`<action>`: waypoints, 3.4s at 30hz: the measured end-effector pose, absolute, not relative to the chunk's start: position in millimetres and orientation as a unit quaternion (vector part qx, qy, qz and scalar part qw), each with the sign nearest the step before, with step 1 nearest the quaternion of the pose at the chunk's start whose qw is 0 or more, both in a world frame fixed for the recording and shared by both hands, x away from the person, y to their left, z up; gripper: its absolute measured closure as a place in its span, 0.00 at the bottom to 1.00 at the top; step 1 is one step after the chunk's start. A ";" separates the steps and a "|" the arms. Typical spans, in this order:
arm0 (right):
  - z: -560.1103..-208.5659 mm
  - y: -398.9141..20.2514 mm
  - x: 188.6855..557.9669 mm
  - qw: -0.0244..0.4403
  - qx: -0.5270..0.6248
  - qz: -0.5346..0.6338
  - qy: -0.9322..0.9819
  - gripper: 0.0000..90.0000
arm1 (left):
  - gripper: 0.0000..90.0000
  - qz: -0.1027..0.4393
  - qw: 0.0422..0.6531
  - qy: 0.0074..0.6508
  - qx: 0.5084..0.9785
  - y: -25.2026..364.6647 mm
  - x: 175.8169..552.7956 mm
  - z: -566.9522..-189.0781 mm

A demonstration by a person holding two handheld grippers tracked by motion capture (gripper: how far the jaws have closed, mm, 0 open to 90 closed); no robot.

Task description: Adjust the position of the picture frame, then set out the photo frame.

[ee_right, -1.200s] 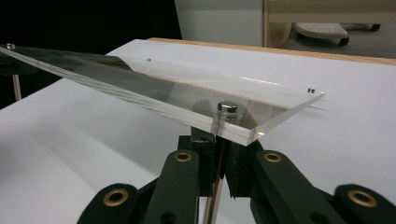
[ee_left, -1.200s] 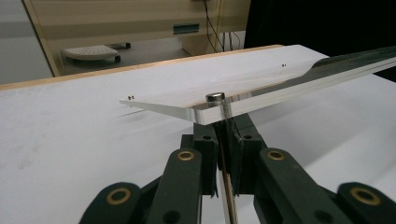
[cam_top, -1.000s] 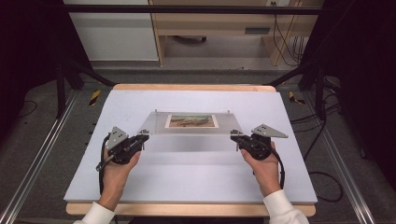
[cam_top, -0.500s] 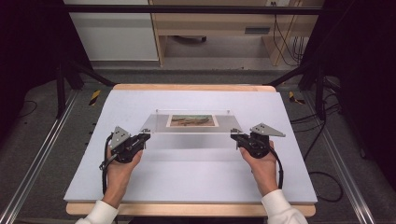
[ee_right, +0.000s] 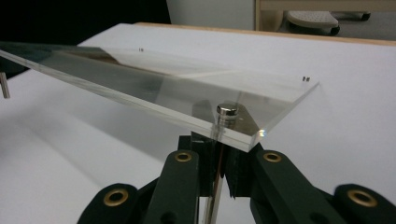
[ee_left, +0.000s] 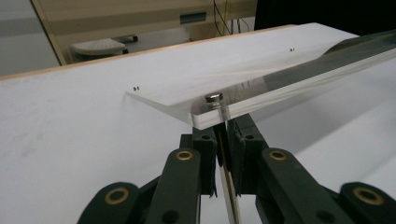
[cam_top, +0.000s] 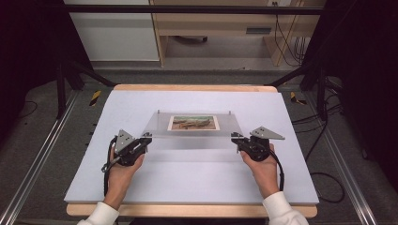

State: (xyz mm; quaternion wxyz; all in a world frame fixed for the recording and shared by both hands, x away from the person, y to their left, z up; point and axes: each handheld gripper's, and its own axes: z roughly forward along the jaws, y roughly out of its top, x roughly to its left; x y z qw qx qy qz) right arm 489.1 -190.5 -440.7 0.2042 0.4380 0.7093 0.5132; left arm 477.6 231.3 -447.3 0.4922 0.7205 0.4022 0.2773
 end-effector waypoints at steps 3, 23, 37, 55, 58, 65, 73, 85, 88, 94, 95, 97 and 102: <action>-447.4 -190.2 485.3 0.197 0.441 0.500 0.718 0.93 | 0.91 0.268 0.482 0.403 0.731 231.6 474.6 -453.1; -468.4 -191.4 479.5 0.156 0.447 0.447 0.759 0.94 | 0.92 0.226 0.435 0.418 0.765 231.5 471.5 -469.6; -471.5 -190.8 479.1 0.148 0.450 0.433 0.767 0.94 | 0.92 0.219 0.425 0.419 0.772 231.3 472.1 -472.8; -465.0 -205.4 469.7 0.132 0.464 0.452 0.750 0.43 | 0.38 0.193 0.438 0.431 0.764 245.3 467.7 -468.9; -463.0 -207.6 469.4 0.129 0.464 0.458 0.747 0.34 | 0.31 0.193 0.449 0.433 0.758 250.6 466.2 -465.2; -459.6 -210.1 466.1 0.134 0.460 0.462 0.746 0.23 | 0.14 0.192 0.472 0.429 0.746 261.2 465.6 -457.9; -453.8 -213.0 462.3 0.137 0.453 0.472 0.744 0.17 | 0.10 0.191 0.489 0.421 0.739 266.0 463.6 -452.9; -445.4 -215.1 459.8 0.160 0.442 0.485 0.738 0.13 | 0.09 0.204 0.504 0.415 0.730 262.5 458.4 -441.1; -441.2 -214.5 459.2 0.174 0.444 0.483 0.734 0.14 | 0.10 0.208 0.509 0.416 0.724 260.6 455.9 -434.9; -423.4 -211.2 466.6 0.190 0.444 0.490 0.726 0.21 | 0.14 0.217 0.489 0.426 0.730 254.0 467.1 -417.1; -423.4 -211.2 466.6 0.190 0.444 0.490 0.726 0.21 | 0.15 0.217 0.489 0.426 0.730 254.0 467.1 -417.1; -416.9 -209.2 473.2 0.183 0.441 0.492 0.728 0.24 | 0.16 0.212 0.478 0.431 0.735 250.0 476.1 -414.3; -410.5 -199.6 495.4 0.173 0.448 0.483 0.732 0.30 | 0.18 0.201 0.459 0.425 0.754 232.6 501.3 -412.5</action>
